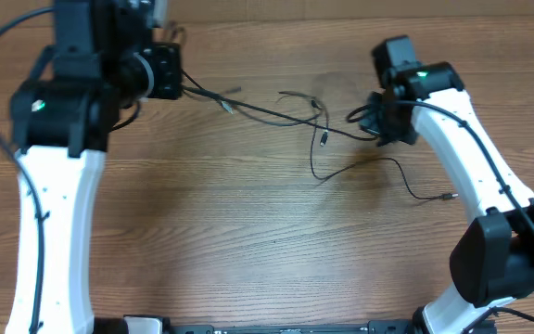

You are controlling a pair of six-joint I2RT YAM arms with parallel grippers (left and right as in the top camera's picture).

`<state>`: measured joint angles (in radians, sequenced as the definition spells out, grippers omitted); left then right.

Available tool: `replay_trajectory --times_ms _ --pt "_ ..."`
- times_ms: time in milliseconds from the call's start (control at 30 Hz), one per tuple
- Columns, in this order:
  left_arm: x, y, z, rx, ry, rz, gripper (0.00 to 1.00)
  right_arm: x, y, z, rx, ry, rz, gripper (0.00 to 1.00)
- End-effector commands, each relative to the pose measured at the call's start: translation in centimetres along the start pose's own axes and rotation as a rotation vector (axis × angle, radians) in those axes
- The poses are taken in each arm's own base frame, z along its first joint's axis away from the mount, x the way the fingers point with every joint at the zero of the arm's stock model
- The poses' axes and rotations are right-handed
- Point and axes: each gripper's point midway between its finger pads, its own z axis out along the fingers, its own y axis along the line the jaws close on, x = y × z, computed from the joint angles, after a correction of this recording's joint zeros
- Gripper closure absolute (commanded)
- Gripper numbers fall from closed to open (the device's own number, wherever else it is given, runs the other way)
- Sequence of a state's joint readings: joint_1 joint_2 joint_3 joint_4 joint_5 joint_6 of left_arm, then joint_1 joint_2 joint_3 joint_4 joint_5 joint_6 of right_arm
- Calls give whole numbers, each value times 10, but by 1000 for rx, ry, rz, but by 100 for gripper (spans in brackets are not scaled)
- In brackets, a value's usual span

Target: Untangle cables

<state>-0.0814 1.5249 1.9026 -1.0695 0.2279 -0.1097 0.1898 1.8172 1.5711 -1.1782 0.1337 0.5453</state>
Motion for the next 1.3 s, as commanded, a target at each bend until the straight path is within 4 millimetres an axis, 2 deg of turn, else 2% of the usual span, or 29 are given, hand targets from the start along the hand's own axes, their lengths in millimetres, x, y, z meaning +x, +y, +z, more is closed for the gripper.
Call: replay_trajectory --times_ms 0,200,300,367,433,567,767,833,1033,1200,1267 --pt "-16 26 -35 -120 -99 -15 96 -8 -51 26 118 7 90 96" --pt "-10 20 -33 -74 -74 -24 96 -4 -83 43 155 46 151 96" --pt "-1 13 -27 -28 -31 -31 96 -4 -86 43 141 62 122 87" --pt "10 12 -19 -8 23 -45 96 -1 -78 44 88 87 90 61" --pt "21 16 -7 -12 75 -59 96 -1 -57 39 -28 112 52 49" --pt "28 15 7 11 124 -72 96 -15 -32 18 -155 81 23 46" --pt "40 4 27 47 188 -61 96 -35 3 -32 -365 4 -91 35" --pt "44 0 32 54 209 -56 95 -38 7 -47 -396 -25 -96 34" --pt "58 -9 48 70 277 -48 91 -38 7 -63 -419 -63 -127 29" --pt "77 -16 66 82 365 -36 68 -37 7 -64 -418 -60 -127 22" --pt "84 -19 75 88 399 -26 62 -36 7 -64 -417 -56 -126 20"
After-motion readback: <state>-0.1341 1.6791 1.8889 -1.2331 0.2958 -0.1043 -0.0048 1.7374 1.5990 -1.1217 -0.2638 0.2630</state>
